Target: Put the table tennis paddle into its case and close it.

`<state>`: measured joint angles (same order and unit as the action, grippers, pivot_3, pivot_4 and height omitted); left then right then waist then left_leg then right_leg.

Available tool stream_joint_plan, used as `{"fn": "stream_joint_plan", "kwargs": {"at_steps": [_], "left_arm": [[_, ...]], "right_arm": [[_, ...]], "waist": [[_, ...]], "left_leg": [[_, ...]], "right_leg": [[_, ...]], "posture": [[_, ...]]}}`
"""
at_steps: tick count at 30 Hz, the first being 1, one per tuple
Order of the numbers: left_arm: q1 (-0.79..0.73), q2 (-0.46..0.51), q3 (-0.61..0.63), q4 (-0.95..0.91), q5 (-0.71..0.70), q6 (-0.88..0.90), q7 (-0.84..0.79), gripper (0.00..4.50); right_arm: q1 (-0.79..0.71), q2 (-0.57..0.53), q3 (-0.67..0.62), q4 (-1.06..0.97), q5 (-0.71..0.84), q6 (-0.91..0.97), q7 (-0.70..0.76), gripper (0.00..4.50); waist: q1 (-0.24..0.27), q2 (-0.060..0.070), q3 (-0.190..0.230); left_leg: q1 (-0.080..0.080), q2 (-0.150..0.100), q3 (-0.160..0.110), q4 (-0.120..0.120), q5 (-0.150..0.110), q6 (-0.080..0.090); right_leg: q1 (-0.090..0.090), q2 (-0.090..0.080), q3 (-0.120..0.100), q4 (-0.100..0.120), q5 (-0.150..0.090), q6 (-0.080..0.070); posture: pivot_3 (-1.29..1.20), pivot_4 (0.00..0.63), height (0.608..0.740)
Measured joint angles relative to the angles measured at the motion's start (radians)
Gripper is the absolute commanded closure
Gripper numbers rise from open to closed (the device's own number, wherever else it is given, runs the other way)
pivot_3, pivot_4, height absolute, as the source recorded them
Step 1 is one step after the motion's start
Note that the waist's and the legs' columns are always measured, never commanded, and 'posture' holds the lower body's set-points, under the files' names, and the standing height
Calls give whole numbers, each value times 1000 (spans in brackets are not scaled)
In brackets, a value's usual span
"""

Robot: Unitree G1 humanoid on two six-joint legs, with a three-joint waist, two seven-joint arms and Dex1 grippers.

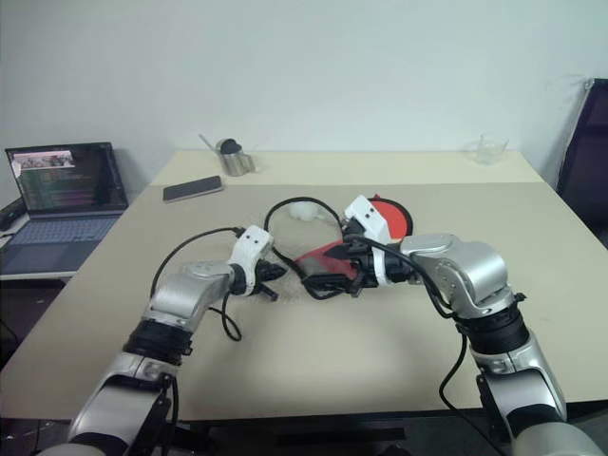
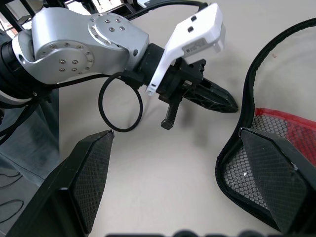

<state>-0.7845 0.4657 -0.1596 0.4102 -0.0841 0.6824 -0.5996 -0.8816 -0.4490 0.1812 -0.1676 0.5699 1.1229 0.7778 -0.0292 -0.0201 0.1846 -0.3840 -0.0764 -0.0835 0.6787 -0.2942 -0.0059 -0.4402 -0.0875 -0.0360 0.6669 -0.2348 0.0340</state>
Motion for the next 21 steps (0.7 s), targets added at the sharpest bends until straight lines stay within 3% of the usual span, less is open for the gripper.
{"fn": "stream_joint_plan", "kwargs": {"at_steps": [11, 21], "left_arm": [[-114, -78, 0, 223, 57, -139, 61, 4463], [-167, -129, 21, 275, 72, -241, 105, 4463]], "right_arm": [[0, -2, 0, 0, 0, 1, -7, 0], [-2, -14, 0, 2, 1, 1, -13, 0]], "waist": [[1, 0, 0], [2, 0, 0]], "left_leg": [[0, 0, 0, 0, 0, 0], [0, 0, 0, 1, 0, 0]], "right_leg": [[0, 0, 0, 1, 0, 0], [0, 0, 0, 0, 0, 0]], "posture": [[0, 150, 740], [0, 150, 740]]}}
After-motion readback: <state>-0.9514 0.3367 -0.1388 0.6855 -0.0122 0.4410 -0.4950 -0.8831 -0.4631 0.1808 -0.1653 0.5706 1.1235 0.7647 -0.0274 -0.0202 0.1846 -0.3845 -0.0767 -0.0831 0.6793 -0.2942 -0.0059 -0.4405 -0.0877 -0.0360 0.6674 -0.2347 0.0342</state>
